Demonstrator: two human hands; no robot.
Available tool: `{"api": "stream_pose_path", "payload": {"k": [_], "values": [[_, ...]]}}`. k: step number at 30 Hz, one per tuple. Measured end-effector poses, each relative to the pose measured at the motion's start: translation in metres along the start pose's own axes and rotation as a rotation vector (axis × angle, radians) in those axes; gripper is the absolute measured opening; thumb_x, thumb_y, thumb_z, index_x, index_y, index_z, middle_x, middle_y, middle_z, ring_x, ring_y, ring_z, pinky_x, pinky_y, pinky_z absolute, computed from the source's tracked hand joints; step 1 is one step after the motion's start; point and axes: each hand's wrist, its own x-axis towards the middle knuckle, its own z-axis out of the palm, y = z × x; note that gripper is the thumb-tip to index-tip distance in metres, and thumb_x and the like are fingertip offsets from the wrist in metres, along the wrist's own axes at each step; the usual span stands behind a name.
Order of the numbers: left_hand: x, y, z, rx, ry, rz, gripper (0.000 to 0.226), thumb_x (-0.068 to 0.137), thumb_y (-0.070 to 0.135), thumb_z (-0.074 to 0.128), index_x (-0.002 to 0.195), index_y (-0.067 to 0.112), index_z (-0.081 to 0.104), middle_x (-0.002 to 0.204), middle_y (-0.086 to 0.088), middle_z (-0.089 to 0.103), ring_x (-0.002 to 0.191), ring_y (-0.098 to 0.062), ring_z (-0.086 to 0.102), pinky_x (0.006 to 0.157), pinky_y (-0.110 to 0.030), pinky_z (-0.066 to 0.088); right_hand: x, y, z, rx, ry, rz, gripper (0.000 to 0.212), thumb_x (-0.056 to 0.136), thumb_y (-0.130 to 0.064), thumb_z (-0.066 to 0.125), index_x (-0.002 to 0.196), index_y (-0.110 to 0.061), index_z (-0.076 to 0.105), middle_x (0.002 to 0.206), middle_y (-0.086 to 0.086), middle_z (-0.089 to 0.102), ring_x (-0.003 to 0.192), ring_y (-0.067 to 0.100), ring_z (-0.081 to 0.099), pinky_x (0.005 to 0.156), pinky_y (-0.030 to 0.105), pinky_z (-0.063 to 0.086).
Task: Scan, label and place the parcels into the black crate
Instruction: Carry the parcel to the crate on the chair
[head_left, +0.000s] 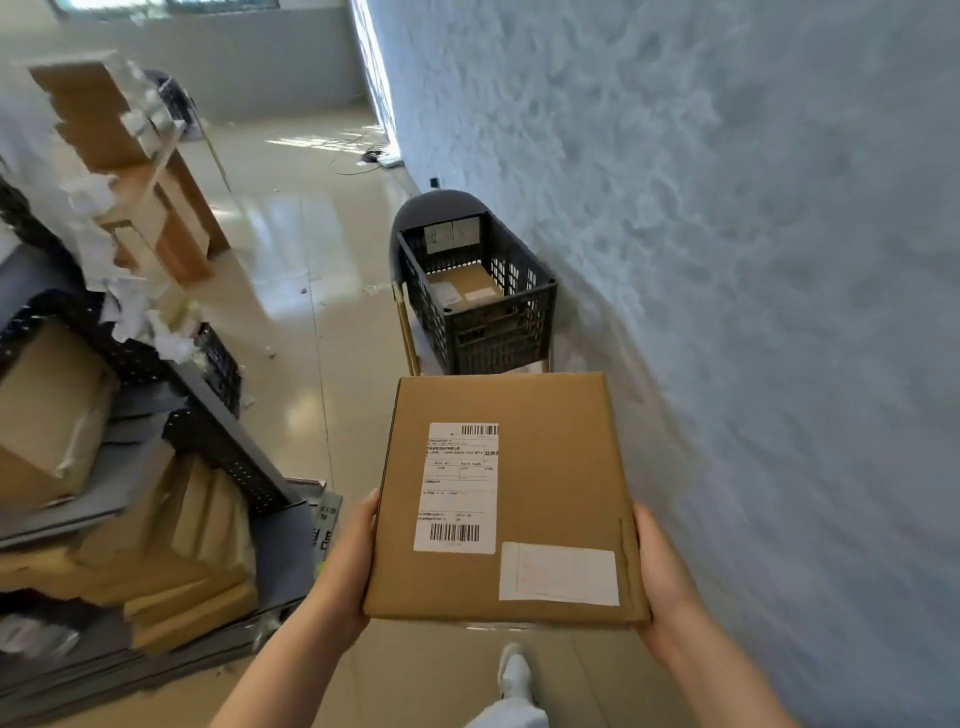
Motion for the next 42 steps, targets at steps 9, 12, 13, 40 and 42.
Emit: {"api": "stream_pose_path", "payload": {"k": [9,12,13,40,42], "values": [[0.162,0.101,0.054,0.025,0.042,-0.036,0.053,0.102,0.052,0.032,0.117,0.018,0.070,0.107,-0.013,0.075,0.098,-0.034,0.072,0.090,-0.050,0.056,0.175,-0.107,0.038,-0.035,-0.032,0.063,0.054,0.102,-0.049,0.035,0.092,-0.017,0.077,0.099,0.014,0.076,0.083,0.025,0.074,0.077,0.039,0.055],[0.222,0.127,0.062,0.011,0.050,-0.025,0.054,0.103,0.052,0.029,0.117,0.020,0.070,0.110,-0.013,0.075,0.101,-0.034,0.071,0.094,-0.052,0.054,0.236,-0.137,0.053,-0.038,-0.020,0.050,0.052,0.100,-0.051,0.038,0.105,-0.015,0.075,0.107,0.015,0.074,0.098,0.031,0.071,0.093,0.047,0.054],[0.243,0.136,0.065,0.007,0.051,-0.017,0.054,0.103,0.052,0.029,0.118,0.020,0.069,0.111,-0.014,0.074,0.102,-0.034,0.071,0.095,-0.054,0.053,0.256,-0.148,0.060,-0.050,-0.022,0.047,0.053,0.100,-0.053,0.038,0.107,-0.016,0.075,0.107,0.015,0.074,0.101,0.032,0.071,0.095,0.049,0.053],[0.772,0.346,0.119,0.075,0.345,-0.163,0.041,0.101,0.043,0.026,0.127,0.035,0.055,0.123,0.004,0.064,0.112,-0.017,0.061,0.100,-0.049,0.050,0.811,-0.357,0.263,-0.698,0.102,-0.030,0.035,0.106,-0.038,0.031,0.116,-0.019,0.059,0.106,0.004,0.065,0.095,0.020,0.060,0.090,0.044,0.052],[0.798,0.346,0.125,0.038,0.394,-0.198,0.039,0.104,0.036,0.027,0.138,0.035,0.047,0.128,0.006,0.058,0.120,-0.016,0.054,0.105,-0.047,0.045,0.841,-0.361,0.276,-0.736,0.045,-0.023,0.034,0.106,-0.038,0.032,0.123,-0.019,0.055,0.109,0.000,0.062,0.097,0.017,0.056,0.086,0.035,0.046]]}}
